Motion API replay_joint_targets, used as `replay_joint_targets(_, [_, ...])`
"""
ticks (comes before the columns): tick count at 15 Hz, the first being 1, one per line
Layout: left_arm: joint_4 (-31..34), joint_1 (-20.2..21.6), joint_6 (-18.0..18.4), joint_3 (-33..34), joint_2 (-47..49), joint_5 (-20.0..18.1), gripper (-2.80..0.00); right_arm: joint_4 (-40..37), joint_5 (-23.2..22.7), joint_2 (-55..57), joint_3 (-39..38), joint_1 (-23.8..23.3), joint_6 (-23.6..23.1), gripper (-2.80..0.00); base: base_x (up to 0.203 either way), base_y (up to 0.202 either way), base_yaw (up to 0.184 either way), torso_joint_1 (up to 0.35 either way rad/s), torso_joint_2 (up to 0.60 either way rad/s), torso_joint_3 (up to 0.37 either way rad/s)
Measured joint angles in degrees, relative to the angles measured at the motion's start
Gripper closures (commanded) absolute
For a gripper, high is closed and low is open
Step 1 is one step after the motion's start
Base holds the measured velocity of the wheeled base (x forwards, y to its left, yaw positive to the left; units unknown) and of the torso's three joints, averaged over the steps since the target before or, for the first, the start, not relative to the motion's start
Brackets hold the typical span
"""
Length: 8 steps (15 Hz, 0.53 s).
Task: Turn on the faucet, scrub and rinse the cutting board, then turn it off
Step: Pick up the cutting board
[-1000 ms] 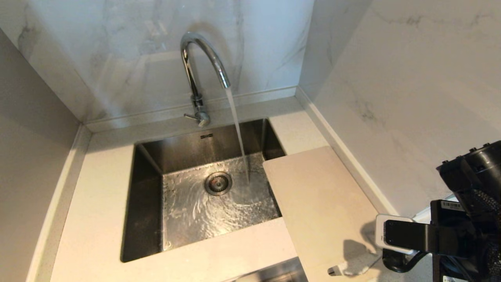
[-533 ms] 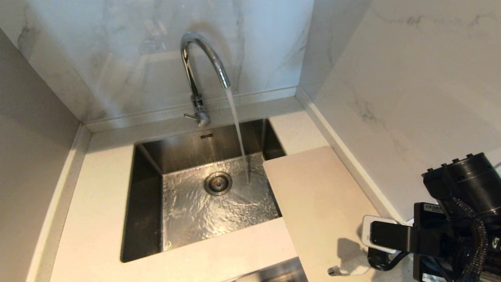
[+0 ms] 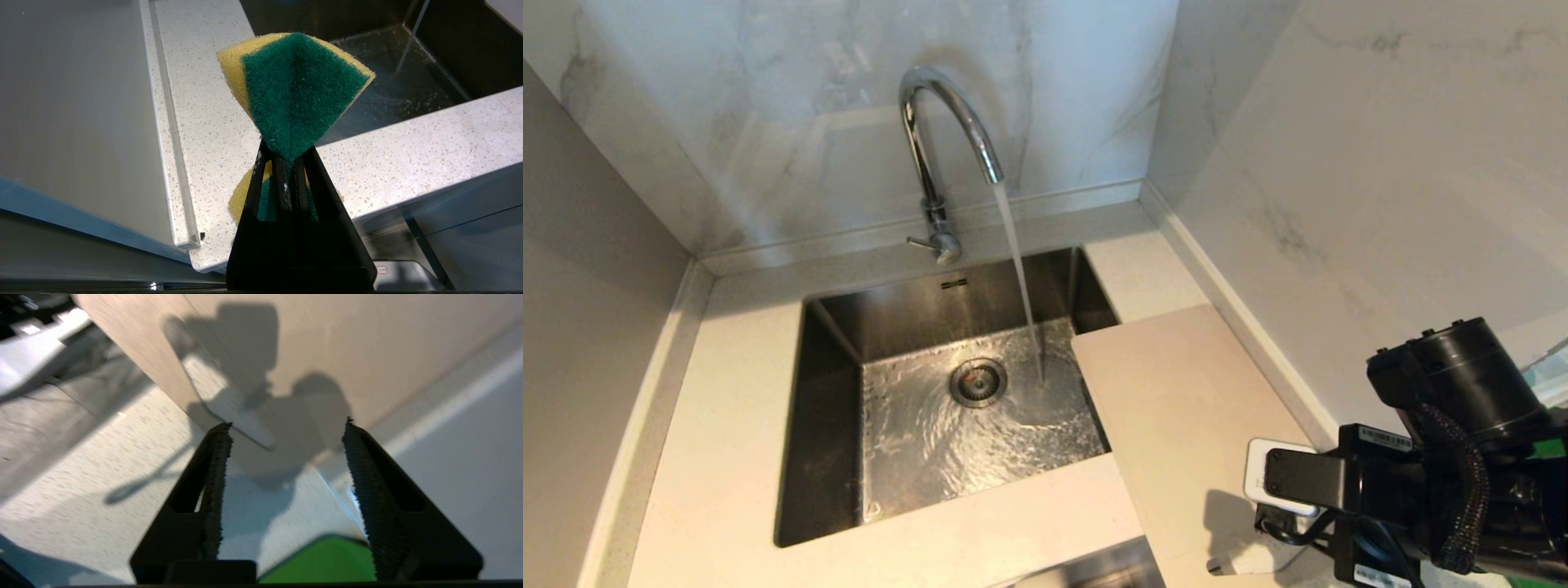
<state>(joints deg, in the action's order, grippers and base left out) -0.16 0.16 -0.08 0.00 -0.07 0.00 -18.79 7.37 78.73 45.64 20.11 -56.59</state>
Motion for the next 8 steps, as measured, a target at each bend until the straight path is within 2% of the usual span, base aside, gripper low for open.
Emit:
replay_joint_targets(1, [0.0,0.0,0.0,0.0,0.0,0.0,0.00,0.0,-2.0,0.2,-0.2,0.0,-0.1,-2.80,0.000,0.000,0.000,0.000,0.00,0.000])
replay_joint_targets(4, [0.0,0.0,0.0,0.0,0.0,0.0,0.00,0.1,-2.6,0.7,-1.8,0.3,-1.1,-2.80,0.000,0.000,0.000,0.000,0.00,0.000])
replay_joint_targets(8, [0.0,0.0,0.0,0.0,0.0,0.0,0.00,1.0,-3.6,1.6,-4.4,0.5,-6.3,-2.80,0.000,0.000,0.000,0.000,0.00,0.000])
